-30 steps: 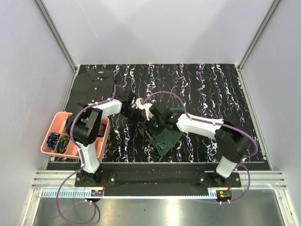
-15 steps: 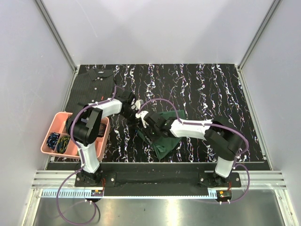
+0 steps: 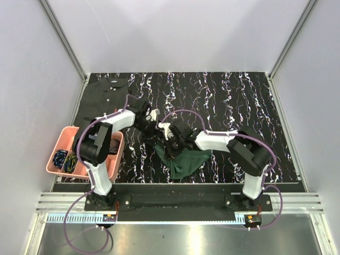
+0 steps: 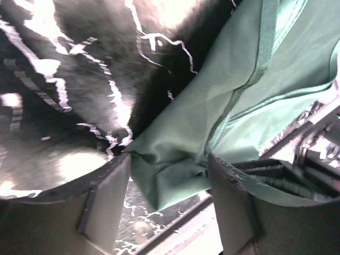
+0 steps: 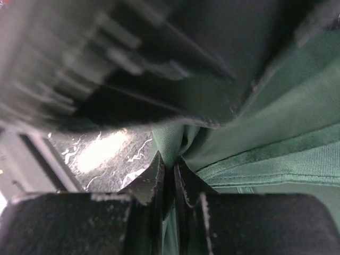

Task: Fold the napkin, place the utensils inside, and roll it up
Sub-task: Roll the napkin with the utensil

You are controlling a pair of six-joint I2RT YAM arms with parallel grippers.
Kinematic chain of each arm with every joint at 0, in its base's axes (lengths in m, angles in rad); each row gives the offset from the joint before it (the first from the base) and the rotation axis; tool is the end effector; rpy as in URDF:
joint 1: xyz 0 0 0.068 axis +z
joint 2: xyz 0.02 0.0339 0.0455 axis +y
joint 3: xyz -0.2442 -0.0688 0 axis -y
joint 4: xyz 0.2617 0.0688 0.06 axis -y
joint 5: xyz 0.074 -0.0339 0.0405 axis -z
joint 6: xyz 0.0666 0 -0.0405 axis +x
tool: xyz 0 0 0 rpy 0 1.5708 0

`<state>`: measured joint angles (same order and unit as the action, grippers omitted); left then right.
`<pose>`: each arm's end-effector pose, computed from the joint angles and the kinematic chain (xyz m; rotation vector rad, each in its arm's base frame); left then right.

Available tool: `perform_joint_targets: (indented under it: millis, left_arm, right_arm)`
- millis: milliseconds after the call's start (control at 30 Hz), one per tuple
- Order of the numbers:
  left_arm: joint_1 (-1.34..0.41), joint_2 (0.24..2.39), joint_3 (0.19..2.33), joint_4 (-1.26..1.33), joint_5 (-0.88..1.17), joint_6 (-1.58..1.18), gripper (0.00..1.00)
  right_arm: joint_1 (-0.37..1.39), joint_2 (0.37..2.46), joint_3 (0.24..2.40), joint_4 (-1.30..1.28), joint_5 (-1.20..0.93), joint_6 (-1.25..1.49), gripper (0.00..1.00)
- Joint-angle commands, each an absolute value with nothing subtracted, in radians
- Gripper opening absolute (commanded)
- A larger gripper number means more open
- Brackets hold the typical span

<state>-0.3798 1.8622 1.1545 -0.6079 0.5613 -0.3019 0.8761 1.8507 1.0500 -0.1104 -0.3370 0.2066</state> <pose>0.3221 -0.1667 0.0967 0.2239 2.9439 -0.9281 0.2370 0.3188 0.0940 -1.0043 2.4232 0.8437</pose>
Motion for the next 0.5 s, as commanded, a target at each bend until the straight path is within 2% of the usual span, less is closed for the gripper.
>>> perform_joint_targets:
  millis: [0, 233, 467]
  left_arm:
    - [-0.345, 1.78, 1.16, -0.582, 0.5, -0.288, 0.72]
    - [-0.325, 1.695, 1.052, -0.462, 0.505, -0.308, 0.78]
    - [-0.321, 1.635, 0.888, -0.16, 0.681, -0.408, 0.78]
  right_arm:
    - [0.827, 1.878, 0.98, -0.031, -0.488, 0.236, 0.1]
    - [0.718, 1.902, 0.908, 0.118, -0.701, 0.305, 0.11]
    - [0.664, 1.962, 0.896, 0.193, -0.847, 0.33, 0.12]
